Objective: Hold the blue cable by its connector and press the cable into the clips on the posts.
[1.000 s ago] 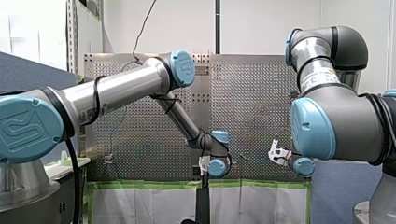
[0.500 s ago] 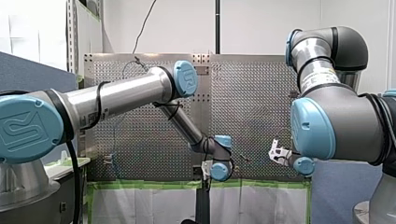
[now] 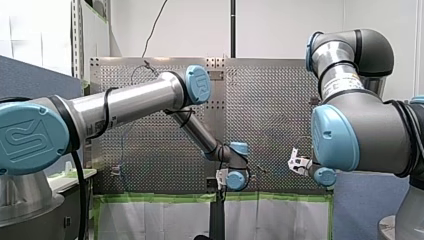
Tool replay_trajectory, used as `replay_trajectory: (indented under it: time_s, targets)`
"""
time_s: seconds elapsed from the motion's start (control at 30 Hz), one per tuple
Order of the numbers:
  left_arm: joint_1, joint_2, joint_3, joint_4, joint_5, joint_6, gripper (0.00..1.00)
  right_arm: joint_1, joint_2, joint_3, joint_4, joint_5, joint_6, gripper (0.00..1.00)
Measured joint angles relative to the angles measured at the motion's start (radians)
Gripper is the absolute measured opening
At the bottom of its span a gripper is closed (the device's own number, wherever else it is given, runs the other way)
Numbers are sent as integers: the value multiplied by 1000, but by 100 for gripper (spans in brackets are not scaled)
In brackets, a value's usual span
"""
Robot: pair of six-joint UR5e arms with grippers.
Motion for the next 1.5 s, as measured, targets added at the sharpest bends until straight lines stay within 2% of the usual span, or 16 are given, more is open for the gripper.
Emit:
replay_trajectory:
  time_s: [0.43, 0.87, 1.1, 1.5]
  targets:
    - [7, 0, 33, -25, 3, 4, 0, 2, 2, -26, 16, 1, 6, 0]
    - [12, 0, 143, -96, -2, 10, 0, 8, 2, -80, 52, -6, 9, 0]
    - [15, 0, 189, -124, -13, 10, 0, 18, 2, -117, 88, -15, 7, 0]
    - [23, 0, 192, -131, -24, 10, 0, 36, 2, -143, 112, -25, 4, 0]
